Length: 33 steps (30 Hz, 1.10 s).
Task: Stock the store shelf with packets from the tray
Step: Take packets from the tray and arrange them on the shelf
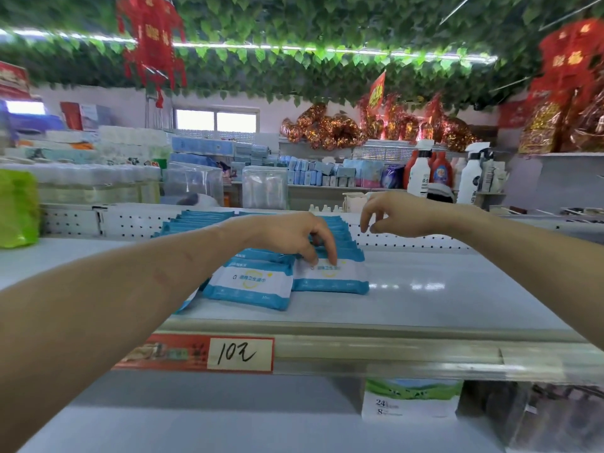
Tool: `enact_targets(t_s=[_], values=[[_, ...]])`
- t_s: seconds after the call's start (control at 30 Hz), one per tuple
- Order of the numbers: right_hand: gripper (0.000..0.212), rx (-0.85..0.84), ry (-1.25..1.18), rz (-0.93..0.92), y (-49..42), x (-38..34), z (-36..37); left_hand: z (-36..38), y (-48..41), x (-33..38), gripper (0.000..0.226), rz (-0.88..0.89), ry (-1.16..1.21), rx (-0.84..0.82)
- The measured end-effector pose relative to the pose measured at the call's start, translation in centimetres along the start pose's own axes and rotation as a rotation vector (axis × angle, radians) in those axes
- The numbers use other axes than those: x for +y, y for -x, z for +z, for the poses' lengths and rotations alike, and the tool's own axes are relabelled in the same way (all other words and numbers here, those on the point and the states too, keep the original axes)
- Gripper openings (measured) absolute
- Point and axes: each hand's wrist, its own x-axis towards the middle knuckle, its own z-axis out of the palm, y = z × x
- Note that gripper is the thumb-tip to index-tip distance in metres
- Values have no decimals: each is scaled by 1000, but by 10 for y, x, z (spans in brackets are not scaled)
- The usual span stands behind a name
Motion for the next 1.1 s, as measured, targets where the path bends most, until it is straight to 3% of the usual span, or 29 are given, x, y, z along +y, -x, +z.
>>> enact_targets(t_s=[0.3, 0.57, 0.8, 0.93, 1.1], values=[[22, 56, 15, -268, -66, -108, 13, -60, 123, -34, 27, -210, -202, 246], [21, 30, -88, -742, -119, -335, 53, -73, 373, -77, 30, -738, -238, 448], [21, -133, -254, -1168, -95, -542, 119, 2, 605, -47, 34, -1110, -126, 701], [20, -291, -218, -1394, -56, -635, 183, 72, 696, -26, 34, -1321, -34, 711], [22, -488, -152, -1485, -20, -703, 290, 180, 765, -8, 42, -1554, 36, 627]])
